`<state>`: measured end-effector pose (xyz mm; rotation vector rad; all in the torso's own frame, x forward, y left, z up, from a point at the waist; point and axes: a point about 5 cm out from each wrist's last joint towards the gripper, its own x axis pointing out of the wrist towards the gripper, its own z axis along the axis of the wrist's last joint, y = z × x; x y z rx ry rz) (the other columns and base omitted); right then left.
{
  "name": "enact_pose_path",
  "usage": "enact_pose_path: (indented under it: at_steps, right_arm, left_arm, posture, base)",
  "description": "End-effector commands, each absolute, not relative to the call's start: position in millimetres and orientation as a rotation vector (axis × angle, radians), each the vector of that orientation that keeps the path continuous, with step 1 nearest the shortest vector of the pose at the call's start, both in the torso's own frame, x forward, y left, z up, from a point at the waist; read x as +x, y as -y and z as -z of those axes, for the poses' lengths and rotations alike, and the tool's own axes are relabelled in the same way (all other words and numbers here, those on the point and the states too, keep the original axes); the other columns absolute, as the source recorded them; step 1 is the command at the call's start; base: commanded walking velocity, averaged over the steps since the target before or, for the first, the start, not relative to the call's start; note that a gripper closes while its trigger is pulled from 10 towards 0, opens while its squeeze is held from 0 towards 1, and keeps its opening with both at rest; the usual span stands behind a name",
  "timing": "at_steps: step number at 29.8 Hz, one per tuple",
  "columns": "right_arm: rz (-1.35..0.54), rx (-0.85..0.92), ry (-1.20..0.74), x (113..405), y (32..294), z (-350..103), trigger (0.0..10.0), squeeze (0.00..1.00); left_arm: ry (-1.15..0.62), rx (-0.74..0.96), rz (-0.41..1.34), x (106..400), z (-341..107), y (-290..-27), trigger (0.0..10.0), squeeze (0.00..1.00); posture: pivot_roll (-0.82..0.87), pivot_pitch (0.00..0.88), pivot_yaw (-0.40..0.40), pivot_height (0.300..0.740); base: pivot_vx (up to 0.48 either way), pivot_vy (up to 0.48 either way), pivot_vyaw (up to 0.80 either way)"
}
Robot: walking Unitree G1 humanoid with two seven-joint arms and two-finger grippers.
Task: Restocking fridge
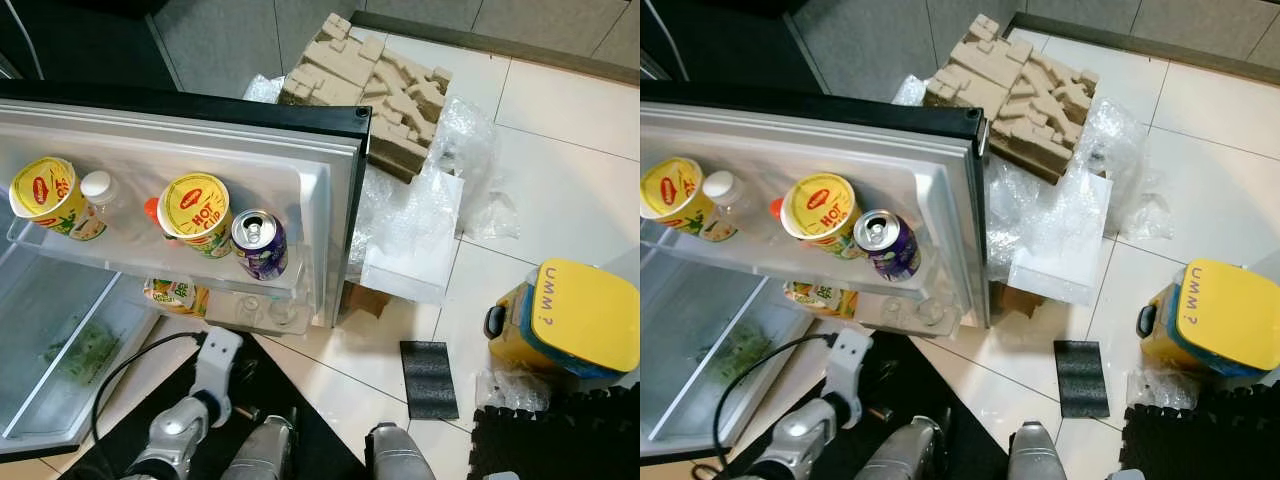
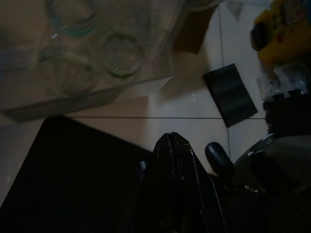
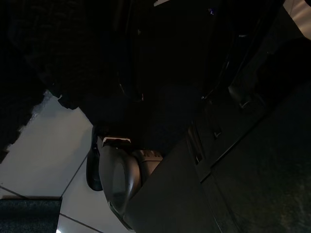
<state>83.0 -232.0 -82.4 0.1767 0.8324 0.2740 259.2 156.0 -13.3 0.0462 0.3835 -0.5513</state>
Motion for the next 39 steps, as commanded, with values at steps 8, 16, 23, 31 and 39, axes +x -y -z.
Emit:
enact_pose_path:
  at_steps: [8, 16, 23, 31, 39]
  right_arm:
    - [-0.36, 0.237, -0.863, 56.2, 207.0, 87.8, 10.0, 0.0]
    - [-0.367, 0.227, -0.852, 47.4, 212.0, 82.6, 10.0, 0.0]
    - [-0.37, 0.227, -0.848, 46.8, 210.7, 80.9, 10.0, 0.0]
    - [-0.359, 0.194, -0.863, 47.3, 213.8, 80.6, 10.0, 0.0]
    - [-0.226, -0.017, -1.021, 38.9, 250.9, 86.3, 10.0, 0.0]
  left_arm:
    - [-0.405, 0.084, 0.569, 262.1, 14.6, -145.6, 10.0, 0.0]
    - [-0.376, 0.129, 0.571, 268.2, 9.5, -141.5, 10.0, 0.0]
    - [-0.345, 0.169, 0.533, 275.6, 3.3, -144.9, 10.0, 0.0]
    - [-0.332, 0.189, 0.489, 281.2, -0.7, -148.9, 10.0, 0.0]
    - [-0.328, 0.19, 0.479, 282.7, -1.9, -149.2, 10.0, 0.0]
  posture:
    - [-0.16, 0.457, 0.118, 0.74]
    - [-0.19, 0.487, 0.108, 0.74]
    - [-0.19, 0.496, 0.109, 0.74]
    - [-0.19, 0.496, 0.109, 0.74]
    - [-0.19, 0.493, 0.107, 0.74]
  base:
    - [0.0, 0.0, 0.0]
    - [0.0, 0.0, 0.0]
    - [0.0, 0.0, 0.0]
    - [0.0, 0.0, 0.0]
    - [0.0, 0.0, 0.0]
